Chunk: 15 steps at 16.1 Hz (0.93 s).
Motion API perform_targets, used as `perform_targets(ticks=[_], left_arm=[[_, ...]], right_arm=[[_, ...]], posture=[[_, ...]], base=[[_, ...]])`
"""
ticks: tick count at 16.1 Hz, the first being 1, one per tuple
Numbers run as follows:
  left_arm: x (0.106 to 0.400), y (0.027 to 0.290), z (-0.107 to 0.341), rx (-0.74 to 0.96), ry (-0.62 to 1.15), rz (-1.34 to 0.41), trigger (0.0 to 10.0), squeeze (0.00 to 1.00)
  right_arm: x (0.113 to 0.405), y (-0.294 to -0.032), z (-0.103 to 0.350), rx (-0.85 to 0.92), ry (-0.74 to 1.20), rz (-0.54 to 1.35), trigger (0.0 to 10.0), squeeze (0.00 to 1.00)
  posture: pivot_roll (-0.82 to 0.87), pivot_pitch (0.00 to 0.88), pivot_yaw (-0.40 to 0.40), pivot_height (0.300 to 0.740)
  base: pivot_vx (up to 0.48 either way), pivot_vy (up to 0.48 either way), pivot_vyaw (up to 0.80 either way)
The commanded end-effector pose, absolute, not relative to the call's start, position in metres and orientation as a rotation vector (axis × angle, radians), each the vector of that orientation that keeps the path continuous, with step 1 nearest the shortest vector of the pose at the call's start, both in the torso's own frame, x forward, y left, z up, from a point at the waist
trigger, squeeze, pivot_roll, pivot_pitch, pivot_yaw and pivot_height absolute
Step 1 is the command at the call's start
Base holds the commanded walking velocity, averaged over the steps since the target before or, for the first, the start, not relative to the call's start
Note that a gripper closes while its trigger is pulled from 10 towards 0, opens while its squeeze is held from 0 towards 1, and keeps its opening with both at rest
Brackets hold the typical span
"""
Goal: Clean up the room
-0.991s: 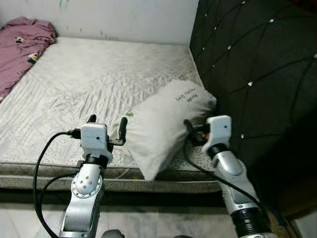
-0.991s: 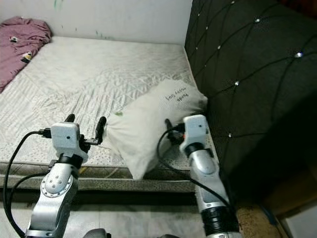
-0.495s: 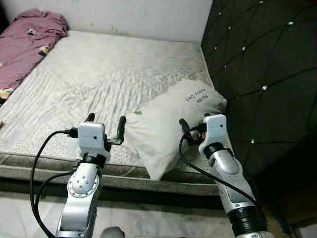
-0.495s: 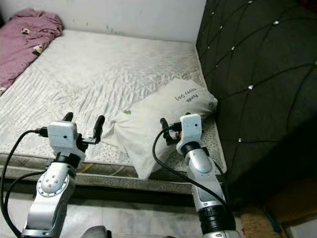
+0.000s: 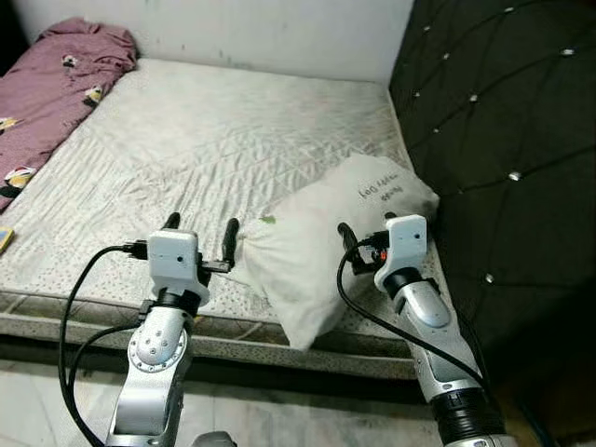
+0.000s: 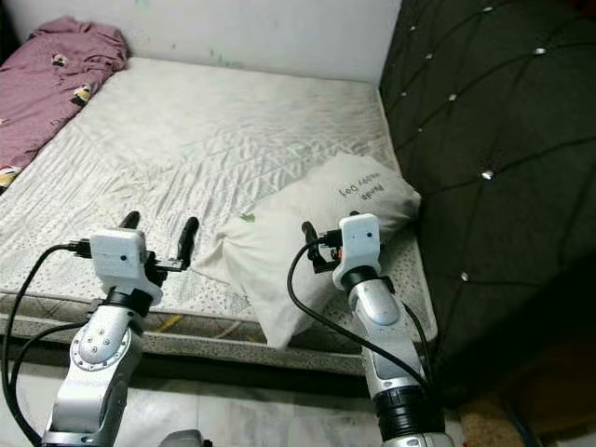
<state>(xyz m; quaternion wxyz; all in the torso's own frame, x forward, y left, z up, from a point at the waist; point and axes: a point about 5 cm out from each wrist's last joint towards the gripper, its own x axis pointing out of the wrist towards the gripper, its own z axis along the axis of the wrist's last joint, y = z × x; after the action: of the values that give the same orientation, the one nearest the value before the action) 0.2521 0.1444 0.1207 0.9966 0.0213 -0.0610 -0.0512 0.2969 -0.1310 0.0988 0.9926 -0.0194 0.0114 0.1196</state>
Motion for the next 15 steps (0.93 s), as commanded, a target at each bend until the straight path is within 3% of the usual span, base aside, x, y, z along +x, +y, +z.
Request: perform_targets(ticks=[1, 8, 13, 15], left_arm=[[0.252, 0.142, 0.124, 0.039, -0.135, -0.114, 10.0, 0.00], [0.252, 0.141, 0.122, 0.034, -0.129, -0.109, 10.0, 0.00], [0.251, 0.151, 0.119, 0.046, -0.112, -0.014, 10.0, 0.00], [0.248, 0.163, 0.119, 0.032, -0.100, 0.054, 10.0, 0.00]], right_arm=[[0.300, -0.131, 0.105, -0.053, 0.000, 0.247, 10.0, 0.00], [0.300, -0.133, 0.104, -0.057, 0.003, 0.245, 10.0, 0.00], [0.299, -0.135, 0.103, -0.065, 0.001, 0.245, 10.0, 0.00], [0.298, -0.131, 0.102, -0.078, -0.003, 0.258, 10.0, 0.00]], posture=[[0.00, 0.021, -0.063, 0.740], [0.00, 0.014, -0.067, 0.740], [0.01, 0.007, -0.069, 0.740], [0.01, 0.010, -0.052, 0.740]], base=[[0.311, 0.000, 0.00], [0.298, 0.000, 0.00], [0.000, 0.000, 0.00], [0.000, 0.000, 0.80]])
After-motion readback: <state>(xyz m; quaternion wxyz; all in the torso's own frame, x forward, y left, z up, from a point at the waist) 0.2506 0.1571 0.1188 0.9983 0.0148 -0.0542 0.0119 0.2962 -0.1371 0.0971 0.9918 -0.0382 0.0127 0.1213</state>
